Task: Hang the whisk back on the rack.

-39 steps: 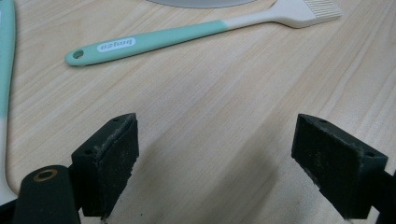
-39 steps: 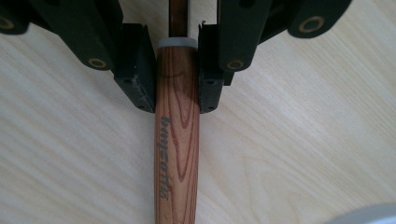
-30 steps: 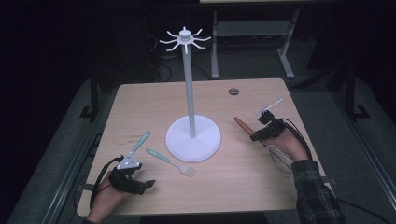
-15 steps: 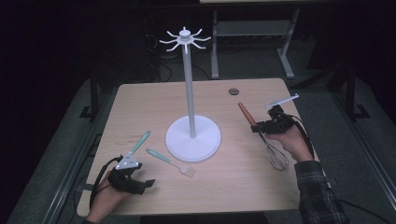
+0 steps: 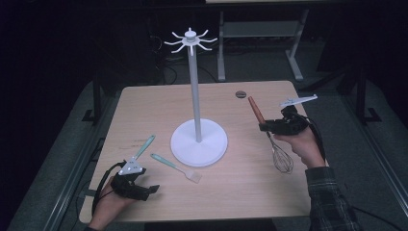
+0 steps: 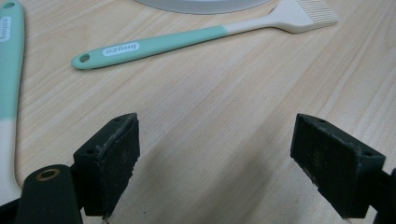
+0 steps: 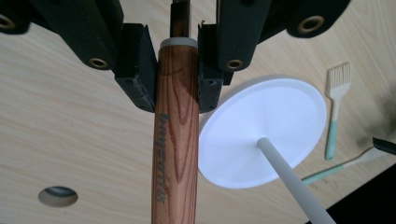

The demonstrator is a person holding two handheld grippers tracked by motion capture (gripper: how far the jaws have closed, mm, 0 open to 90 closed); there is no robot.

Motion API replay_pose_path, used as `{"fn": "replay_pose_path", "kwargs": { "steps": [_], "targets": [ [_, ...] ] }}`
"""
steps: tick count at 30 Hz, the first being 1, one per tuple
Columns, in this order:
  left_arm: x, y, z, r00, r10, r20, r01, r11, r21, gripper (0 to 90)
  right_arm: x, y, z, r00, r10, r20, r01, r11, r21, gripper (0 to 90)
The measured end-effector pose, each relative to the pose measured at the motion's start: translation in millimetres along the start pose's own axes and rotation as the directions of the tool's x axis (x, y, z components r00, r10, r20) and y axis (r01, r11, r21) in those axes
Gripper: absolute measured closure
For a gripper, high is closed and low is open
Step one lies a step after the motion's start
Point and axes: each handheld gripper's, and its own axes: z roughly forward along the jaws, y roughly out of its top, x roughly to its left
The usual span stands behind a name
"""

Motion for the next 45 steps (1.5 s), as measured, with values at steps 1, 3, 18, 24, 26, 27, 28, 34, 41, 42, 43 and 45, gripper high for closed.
{"fn": "replay_pose_path", "kwargs": {
  "steps": [1, 3, 18, 24, 26, 27, 28, 34, 41, 42, 43, 45],
  "targets": [
    [0.0, 0.0, 0.0, 1.0, 0.0, 0.0, 0.0, 1.0, 0.0, 15.2, 0.6, 0.5, -1.0, 1.0, -0.001, -0.005, 0.001, 1.0, -0.011, 70.3],
    [0.2, -0.1, 0.0, 1.0, 0.002, 0.0, -0.002, 1.0, 0.002, 15.2, 2.5, 1.6, -3.4, 0.9999, -0.003, -0.01, 0.002, 1.0, -0.024, 70.4],
    [0.4, -0.2, -0.3, 1.0, -0.001, -0.001, 0.001, 1.0, 0.002, 15.2, 19.9, 10.4, -19.9, 0.9978, -0.052, -0.042, 0.043, 0.982, -0.185, 70.4],
    [0.3, -0.2, -0.7, 1.0, -0.003, -0.002, 0.003, 1.0, 0.0, 15.2, 29.0, 14.4, -24.9, 0.9962, -0.065, -0.059, 0.05, 0.972, -0.228, 70.4],
    [0.4, -0.1, -1.0, 1.0, -0.003, -0.005, 0.003, 1.0, -0.003, 15.2, 31.4, 15.5, -26.6, 0.9954, -0.067, -0.068, 0.048, 0.969, -0.243, 70.4],
    [0.6, -0.1, -1.1, 1.0, -0.003, -0.006, 0.003, 1.0, -0.002, 15.2, 32.4, 16.1, -27.5, 0.9954, -0.067, -0.069, 0.048, 0.967, -0.252, 70.5],
    [0.6, -0.2, -1.0, 1.0, -0.003, -0.006, 0.003, 1.0, -0.002, 15.2, 33.5, 16.7, -28.5, 0.995, -0.07, -0.07, 0.05, 0.964, -0.261, 70.4],
    [0.4, 0.1, -0.5, 1.0, -0.002, -0.01, 0.001, 1.0, -0.004, 15.2, 41.7, 22.7, -33.8, 0.993, -0.085, -0.081, 0.057, 0.951, -0.303, 70.4],
    [1.0, 0.1, -0.8, 0.9999, 0.001, -0.014, -0.001, 1.0, 0.001, 15.2, 55.7, 32.9, -37.4, 0.9878, -0.124, -0.095, 0.085, 0.937, -0.339, 70.4],
    [0.9, 0.1, -0.8, 0.9999, 0.0, -0.014, 0.0, 1.0, 0.001, 15.2, 58.1, 34.2, -37.7, 0.9869, -0.129, -0.096, 0.089, 0.934, -0.345, 70.5],
    [0.9, 0.1, -0.8, 0.9999, -0.001, -0.015, 0.001, 1.0, 0.001, 15.2, 60.3, 35.5, -38.1, 0.9857, -0.138, -0.097, 0.096, 0.932, -0.351, 70.5],
    [0.7, 0.0, -0.7, 0.9998, -0.007, -0.016, 0.007, 1.0, -0.004, 15.2, 65.1, 38.7, -38.6, 0.983, -0.151, -0.105, 0.104, 0.928, -0.359, 70.5]
  ]
}}
